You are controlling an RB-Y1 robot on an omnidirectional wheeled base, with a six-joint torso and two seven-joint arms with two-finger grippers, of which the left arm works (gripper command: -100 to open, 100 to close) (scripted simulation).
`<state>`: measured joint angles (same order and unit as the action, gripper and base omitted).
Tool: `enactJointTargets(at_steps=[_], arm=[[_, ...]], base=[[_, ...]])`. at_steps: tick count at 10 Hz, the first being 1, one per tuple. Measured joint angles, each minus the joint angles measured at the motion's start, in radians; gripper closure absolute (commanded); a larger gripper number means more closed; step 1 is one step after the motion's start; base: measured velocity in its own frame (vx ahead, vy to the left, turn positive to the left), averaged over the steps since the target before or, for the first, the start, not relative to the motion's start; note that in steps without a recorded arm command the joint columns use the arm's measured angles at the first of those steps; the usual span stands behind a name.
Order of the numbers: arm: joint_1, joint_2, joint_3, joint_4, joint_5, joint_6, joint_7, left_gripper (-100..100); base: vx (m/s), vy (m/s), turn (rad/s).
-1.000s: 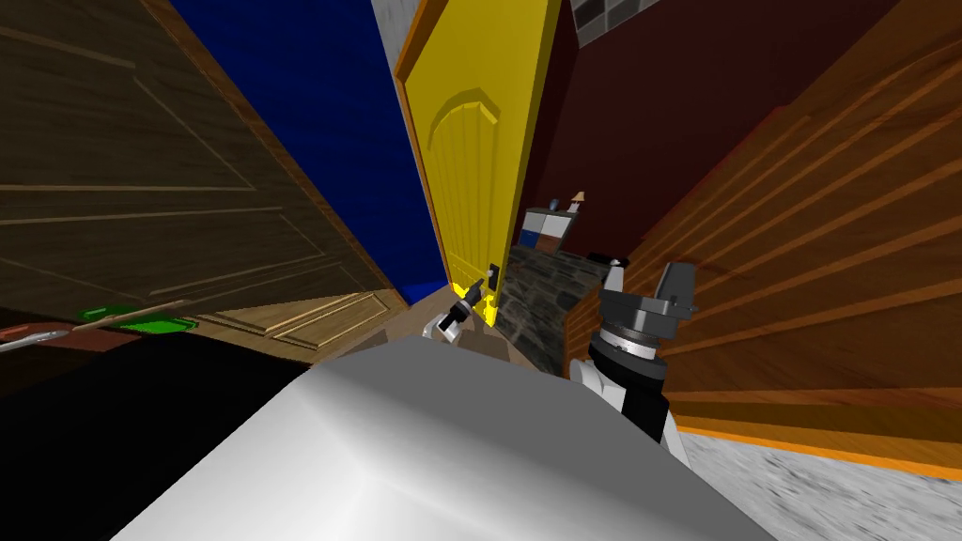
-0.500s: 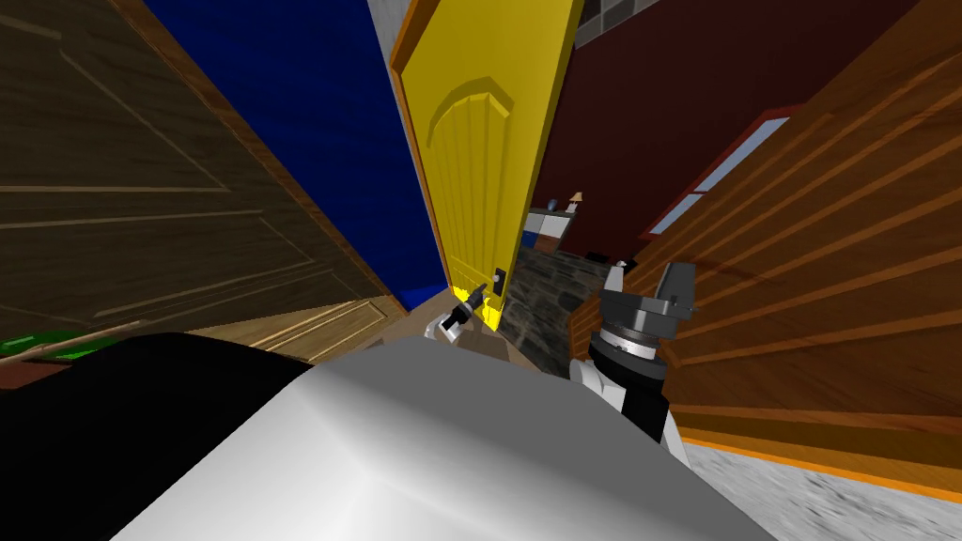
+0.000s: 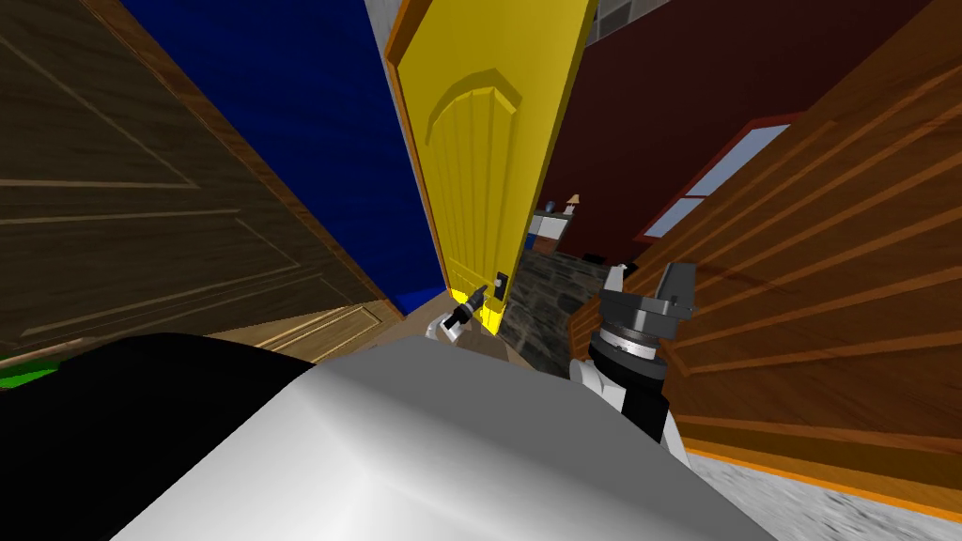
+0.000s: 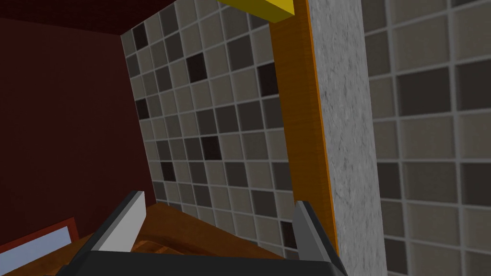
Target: Push the door open
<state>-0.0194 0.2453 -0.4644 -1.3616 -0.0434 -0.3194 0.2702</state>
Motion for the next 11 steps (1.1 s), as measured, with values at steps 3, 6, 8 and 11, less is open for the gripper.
enactJointTargets(at_steps=[3, 6, 8, 11], arm=[[-0.01, -0.016, 0.011, 0.024, 0.001, -0.005, -0.007, -100], [-0.021, -0.033, 0.023, 0.051, 0.002, -0.011, -0.015, -100], [-0.022, -0.033, 0.023, 0.049, 0.002, -0.012, -0.015, 100], [-0.025, -0.033, 0.025, 0.05, 0.002, -0.01, -0.015, 100]], base=[[0.168, -0.093, -0.041], [0.154, -0.061, -0.025], [-0.018, 0.007, 0.0], [-0.005, 0.003, -0.007]])
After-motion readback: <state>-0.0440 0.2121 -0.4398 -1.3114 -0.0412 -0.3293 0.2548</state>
